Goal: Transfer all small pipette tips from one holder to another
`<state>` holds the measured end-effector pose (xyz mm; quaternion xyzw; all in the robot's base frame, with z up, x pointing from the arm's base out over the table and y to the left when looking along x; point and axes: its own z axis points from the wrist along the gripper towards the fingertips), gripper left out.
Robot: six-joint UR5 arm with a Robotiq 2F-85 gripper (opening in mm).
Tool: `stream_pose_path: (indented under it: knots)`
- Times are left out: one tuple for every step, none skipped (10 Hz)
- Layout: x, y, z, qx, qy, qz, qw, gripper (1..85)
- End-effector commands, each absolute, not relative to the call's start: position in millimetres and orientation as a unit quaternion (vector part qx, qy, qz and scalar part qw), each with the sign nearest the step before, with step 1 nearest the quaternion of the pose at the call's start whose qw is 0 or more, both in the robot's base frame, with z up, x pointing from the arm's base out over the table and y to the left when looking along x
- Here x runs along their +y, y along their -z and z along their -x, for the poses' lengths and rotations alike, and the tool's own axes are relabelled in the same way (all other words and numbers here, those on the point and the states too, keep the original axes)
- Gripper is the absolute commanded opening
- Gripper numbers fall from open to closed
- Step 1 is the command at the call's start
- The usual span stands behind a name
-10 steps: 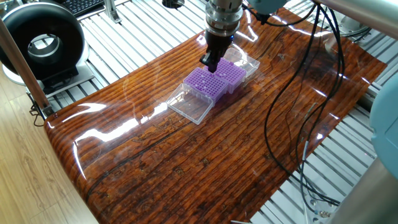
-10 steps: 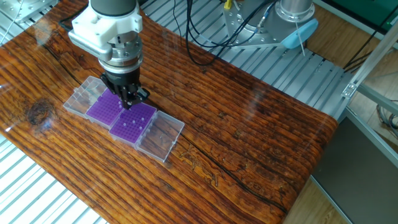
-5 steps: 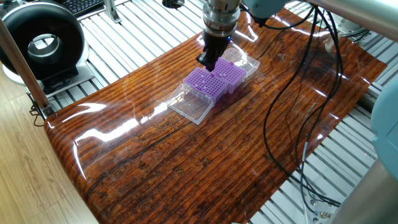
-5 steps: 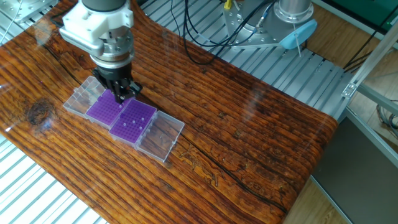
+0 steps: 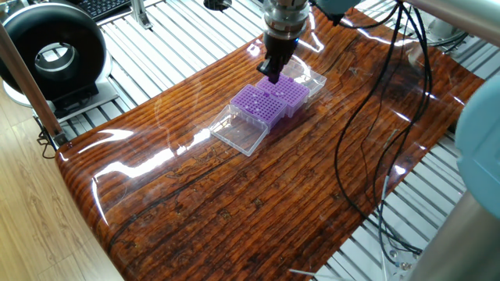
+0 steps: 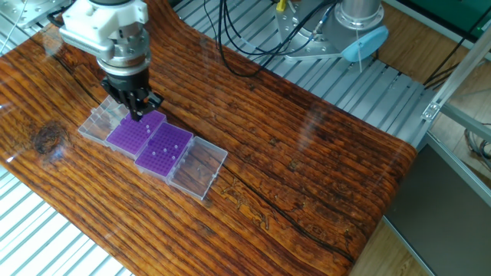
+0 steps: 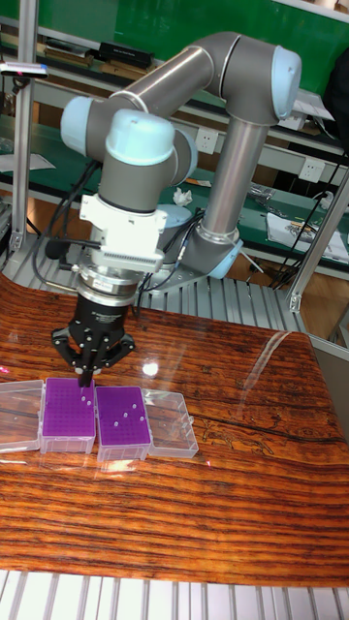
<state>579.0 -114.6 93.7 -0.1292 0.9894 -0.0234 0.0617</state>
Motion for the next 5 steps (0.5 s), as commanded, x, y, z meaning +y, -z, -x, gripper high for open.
stream_pose_path:
  knots:
    - [-122.5,-88.5,-579.2,0.988,0.015,0.135,0.073,1.3]
    - [-121.4,-86.2,-578.4,0.988,0.014,0.133,0.075,1.3]
    - [-121.2,-84.3,-577.5,0.988,0.014,0.131,0.076,1.3]
    - [-120.5,-82.3,-576.8,0.988,0.014,0.129,0.08,1.3]
    - [-119.7,-81.3,-576.4,0.988,0.013,0.128,0.08,1.3]
